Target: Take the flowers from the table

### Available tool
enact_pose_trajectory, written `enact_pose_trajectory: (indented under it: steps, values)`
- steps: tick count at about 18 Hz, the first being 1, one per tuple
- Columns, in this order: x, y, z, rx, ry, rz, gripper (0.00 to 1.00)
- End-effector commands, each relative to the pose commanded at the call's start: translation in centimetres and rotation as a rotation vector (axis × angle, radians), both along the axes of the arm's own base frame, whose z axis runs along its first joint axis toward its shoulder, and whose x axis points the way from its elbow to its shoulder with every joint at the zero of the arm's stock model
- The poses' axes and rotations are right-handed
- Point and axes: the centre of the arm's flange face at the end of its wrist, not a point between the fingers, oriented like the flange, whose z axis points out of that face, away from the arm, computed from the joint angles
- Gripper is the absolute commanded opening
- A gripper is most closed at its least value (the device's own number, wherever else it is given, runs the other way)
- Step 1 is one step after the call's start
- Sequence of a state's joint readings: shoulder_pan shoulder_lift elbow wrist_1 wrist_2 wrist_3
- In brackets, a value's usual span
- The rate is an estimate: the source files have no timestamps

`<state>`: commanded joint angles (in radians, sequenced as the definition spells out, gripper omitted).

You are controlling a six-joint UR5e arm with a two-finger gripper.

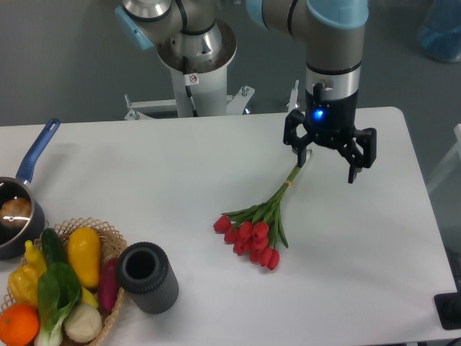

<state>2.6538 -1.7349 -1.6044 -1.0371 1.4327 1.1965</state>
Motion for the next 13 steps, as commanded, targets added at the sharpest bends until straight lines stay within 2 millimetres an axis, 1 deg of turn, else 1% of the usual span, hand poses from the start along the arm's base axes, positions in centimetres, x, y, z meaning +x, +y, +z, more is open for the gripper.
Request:
enact_pose_trajectory:
  steps: [4, 6, 9, 13]
  values:
    - [0.7, 0.0, -1.9, -0.005, -0.008, -0.006, 1.0]
    - [0.7, -0.1, -2.2, -0.009, -0.012, -0.006, 1.0]
    - [1.2, -0.1, -3.4, -0.026, -0.031, -0.008, 1.0]
    - [2.2, -0.6, -6.3, -0.052, -0.083, -0.012, 1.0]
